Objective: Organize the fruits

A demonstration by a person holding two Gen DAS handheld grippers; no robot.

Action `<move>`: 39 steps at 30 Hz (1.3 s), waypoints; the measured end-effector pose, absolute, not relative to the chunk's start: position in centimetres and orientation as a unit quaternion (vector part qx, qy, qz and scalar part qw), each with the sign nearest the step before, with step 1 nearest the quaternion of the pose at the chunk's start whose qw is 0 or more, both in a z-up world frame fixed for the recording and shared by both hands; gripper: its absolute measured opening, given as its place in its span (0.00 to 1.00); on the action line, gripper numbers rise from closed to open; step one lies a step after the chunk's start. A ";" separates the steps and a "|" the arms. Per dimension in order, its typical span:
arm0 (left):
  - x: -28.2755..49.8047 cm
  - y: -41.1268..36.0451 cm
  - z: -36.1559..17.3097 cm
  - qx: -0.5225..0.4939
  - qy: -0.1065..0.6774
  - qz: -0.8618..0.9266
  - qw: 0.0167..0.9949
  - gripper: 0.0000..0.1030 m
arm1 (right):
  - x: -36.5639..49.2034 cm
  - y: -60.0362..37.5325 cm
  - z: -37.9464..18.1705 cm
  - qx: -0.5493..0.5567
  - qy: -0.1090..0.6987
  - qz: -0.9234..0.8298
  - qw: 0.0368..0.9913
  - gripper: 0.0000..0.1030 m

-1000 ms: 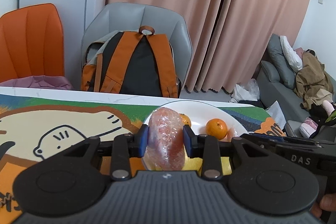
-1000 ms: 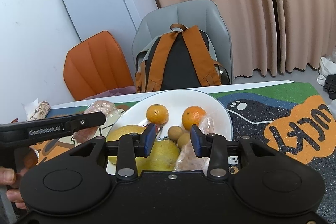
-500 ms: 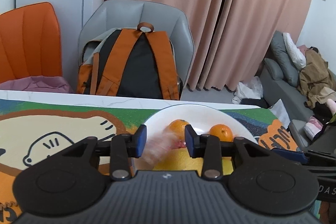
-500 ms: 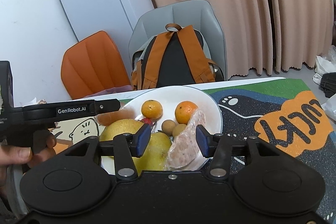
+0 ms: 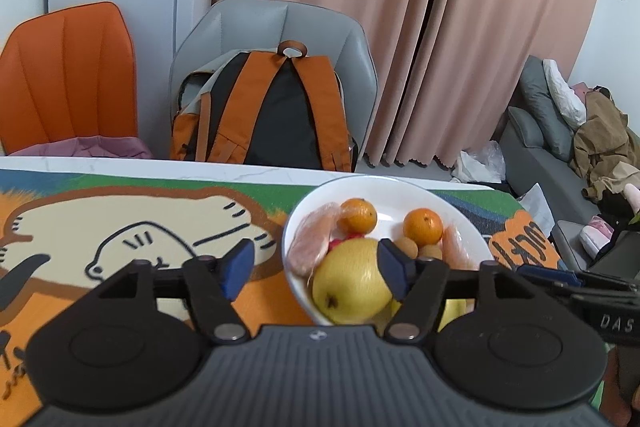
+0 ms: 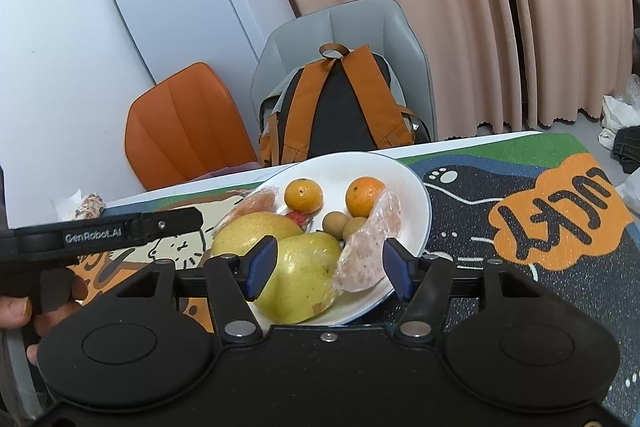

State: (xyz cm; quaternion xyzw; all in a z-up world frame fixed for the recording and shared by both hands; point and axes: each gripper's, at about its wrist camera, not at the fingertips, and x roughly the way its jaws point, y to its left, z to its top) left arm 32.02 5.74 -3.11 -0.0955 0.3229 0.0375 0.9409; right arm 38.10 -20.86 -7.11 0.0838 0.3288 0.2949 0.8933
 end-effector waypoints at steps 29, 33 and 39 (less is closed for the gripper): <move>23.7 3.9 -1.2 -0.086 0.316 0.053 0.943 0.92 | 31.8 -23.7 -5.0 0.089 0.308 0.270 0.908 1.00; 22.6 3.8 -1.0 -0.086 0.322 0.048 0.942 0.93 | 30.6 -23.9 -4.9 0.087 0.308 0.266 0.910 1.00; 20.6 3.4 -0.5 -0.082 0.319 0.046 0.943 0.93 | 29.1 -24.0 -4.3 0.078 0.305 0.262 0.912 1.00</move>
